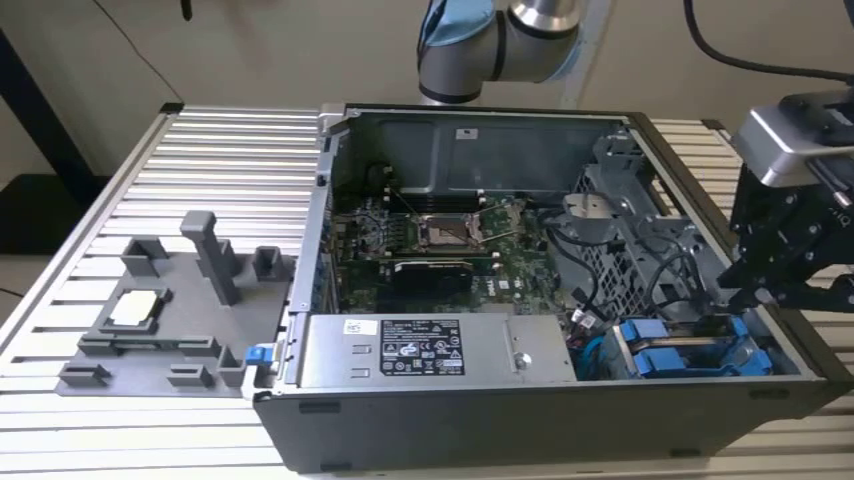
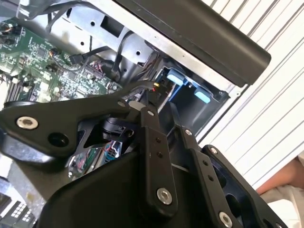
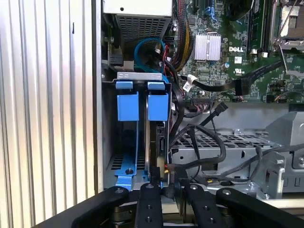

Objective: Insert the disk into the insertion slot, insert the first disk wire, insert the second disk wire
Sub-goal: 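Insert the first disk wire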

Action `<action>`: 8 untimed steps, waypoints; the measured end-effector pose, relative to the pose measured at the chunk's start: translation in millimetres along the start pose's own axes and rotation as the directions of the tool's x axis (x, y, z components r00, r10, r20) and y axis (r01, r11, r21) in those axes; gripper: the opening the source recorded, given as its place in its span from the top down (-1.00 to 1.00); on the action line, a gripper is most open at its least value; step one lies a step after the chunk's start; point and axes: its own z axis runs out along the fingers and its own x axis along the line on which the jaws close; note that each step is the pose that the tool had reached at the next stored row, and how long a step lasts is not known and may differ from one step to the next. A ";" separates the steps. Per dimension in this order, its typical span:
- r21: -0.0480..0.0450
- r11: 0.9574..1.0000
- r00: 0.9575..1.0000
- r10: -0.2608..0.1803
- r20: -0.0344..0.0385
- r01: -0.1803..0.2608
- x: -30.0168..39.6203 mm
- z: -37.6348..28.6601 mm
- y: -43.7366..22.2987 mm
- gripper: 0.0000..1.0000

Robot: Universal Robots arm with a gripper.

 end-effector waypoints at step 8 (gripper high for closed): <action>0.000 1.000 1.000 0.000 0.000 0.000 -1.1 -9.6 -0.3 0.47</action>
